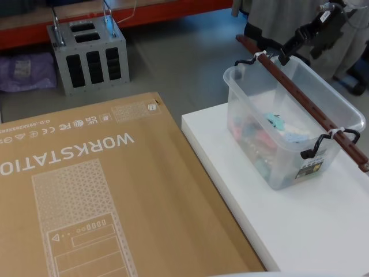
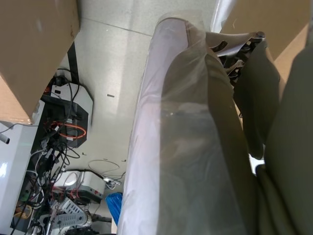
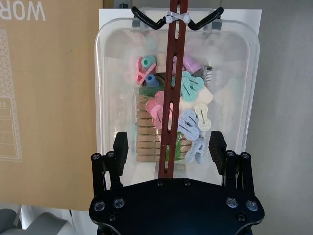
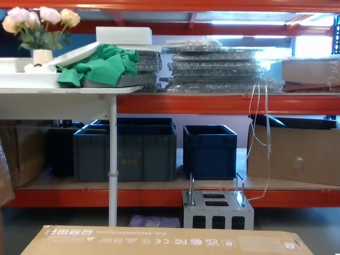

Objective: Use one hand to grasp the basket and place it at the designated location.

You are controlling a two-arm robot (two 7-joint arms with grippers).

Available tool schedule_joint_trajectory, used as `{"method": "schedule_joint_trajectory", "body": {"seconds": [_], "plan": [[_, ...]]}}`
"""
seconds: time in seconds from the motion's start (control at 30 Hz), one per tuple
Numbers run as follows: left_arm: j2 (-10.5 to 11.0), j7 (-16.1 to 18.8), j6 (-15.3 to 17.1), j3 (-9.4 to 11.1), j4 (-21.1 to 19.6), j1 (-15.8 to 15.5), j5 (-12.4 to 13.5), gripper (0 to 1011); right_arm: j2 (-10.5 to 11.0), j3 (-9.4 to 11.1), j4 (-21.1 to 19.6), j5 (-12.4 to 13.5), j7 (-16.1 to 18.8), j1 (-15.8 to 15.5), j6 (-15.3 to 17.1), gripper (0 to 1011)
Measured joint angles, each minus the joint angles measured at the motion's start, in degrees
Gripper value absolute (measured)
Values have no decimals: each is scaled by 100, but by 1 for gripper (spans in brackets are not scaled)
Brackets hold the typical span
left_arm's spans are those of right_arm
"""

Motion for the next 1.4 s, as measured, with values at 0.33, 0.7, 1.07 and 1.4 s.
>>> {"method": "schedule_joint_trajectory", "body": {"seconds": [0.33, 0.7, 1.07, 1.4], "plan": [[0, 0, 0, 0, 0, 0, 0, 0, 0, -5, 1, 0, 0, 0, 0, 1001], [0, 0, 0, 0, 0, 0, 0, 0, 0, -7, 1, 0, 0, 0, 0, 1001], [0, 0, 0, 0, 0, 0, 0, 0, 0, -7, 1, 0, 0, 0, 0, 1001], [0, 0, 0, 0, 0, 0, 0, 0, 0, -6, 1, 0, 0, 0, 1, 1001]]}}
